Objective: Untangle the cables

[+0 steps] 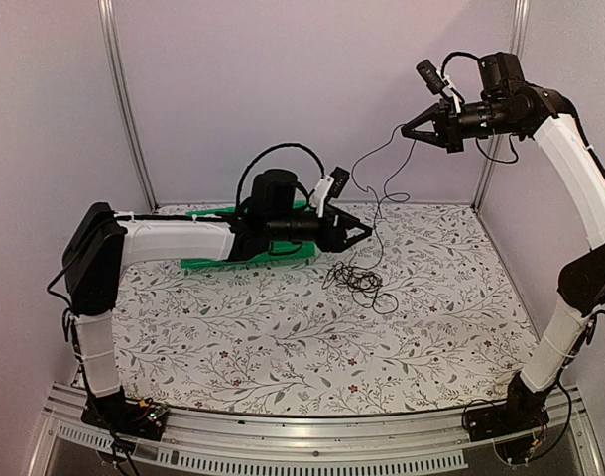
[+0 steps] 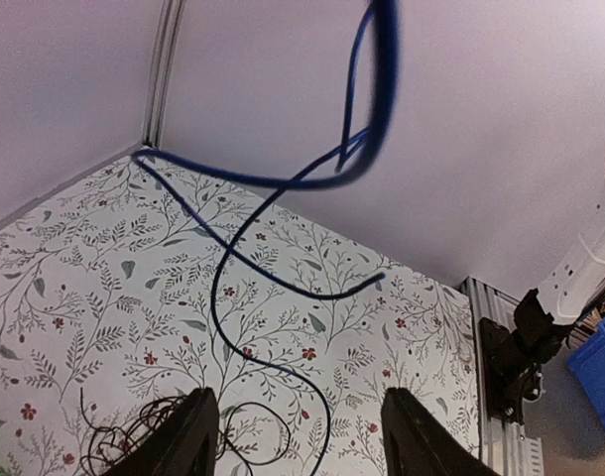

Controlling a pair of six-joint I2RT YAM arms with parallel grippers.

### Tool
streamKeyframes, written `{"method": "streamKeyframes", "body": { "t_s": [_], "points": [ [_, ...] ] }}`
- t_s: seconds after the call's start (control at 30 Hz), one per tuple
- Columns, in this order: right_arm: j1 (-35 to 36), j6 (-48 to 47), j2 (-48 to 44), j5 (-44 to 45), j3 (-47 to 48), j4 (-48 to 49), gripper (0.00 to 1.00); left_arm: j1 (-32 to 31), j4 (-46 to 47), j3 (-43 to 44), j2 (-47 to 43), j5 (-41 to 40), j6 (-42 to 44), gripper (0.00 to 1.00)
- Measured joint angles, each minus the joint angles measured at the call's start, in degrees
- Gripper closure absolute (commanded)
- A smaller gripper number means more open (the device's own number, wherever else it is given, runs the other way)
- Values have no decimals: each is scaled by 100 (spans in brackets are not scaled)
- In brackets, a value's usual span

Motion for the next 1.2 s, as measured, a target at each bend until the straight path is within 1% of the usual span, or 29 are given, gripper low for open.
{"method": "streamKeyframes", "body": {
  "t_s": [0.1,0.2,0.4,0.43,0.53,0.57,0.63,0.67,0.77,0.8,0.83,0.87,1.0,1.1,1.2],
  "points": [
    [0,24,0,0,2,31,100,-37,-107,505,315,177,155,40],
    [0,52,0,0,2,48,100,-50,-199,809,636,358,199,40],
    [0,74,0,118,2,98,100,-79,-203,844,1134,675,39,42],
    [0,76,0,136,2,111,100,-83,-214,800,1152,719,20,45],
    [0,92,0,208,2,162,100,-90,-238,691,1161,828,-9,63],
    [0,98,0,234,2,179,100,-92,-238,673,1161,855,-11,68],
    [0,111,0,267,2,203,100,-96,-249,651,1161,929,46,71],
    [0,114,0,282,2,214,100,-98,-278,647,1161,953,61,71],
    [0,133,0,328,2,227,100,-101,-330,640,1161,1016,61,67],
    [0,140,0,343,2,234,100,-103,-330,627,1161,1036,79,70],
    [0,151,0,363,2,243,100,-103,-332,608,1161,1058,87,79],
    [0,155,0,382,2,251,100,-103,-343,588,1161,1071,94,86],
    [0,197,0,466,2,280,100,-111,-479,553,1161,1126,186,100],
    [0,214,0,599,2,356,100,-116,-487,466,1147,1174,225,100],
    [-31,234,-4,831,4,525,100,-116,-479,151,1080,1147,240,100]
  ]
}}
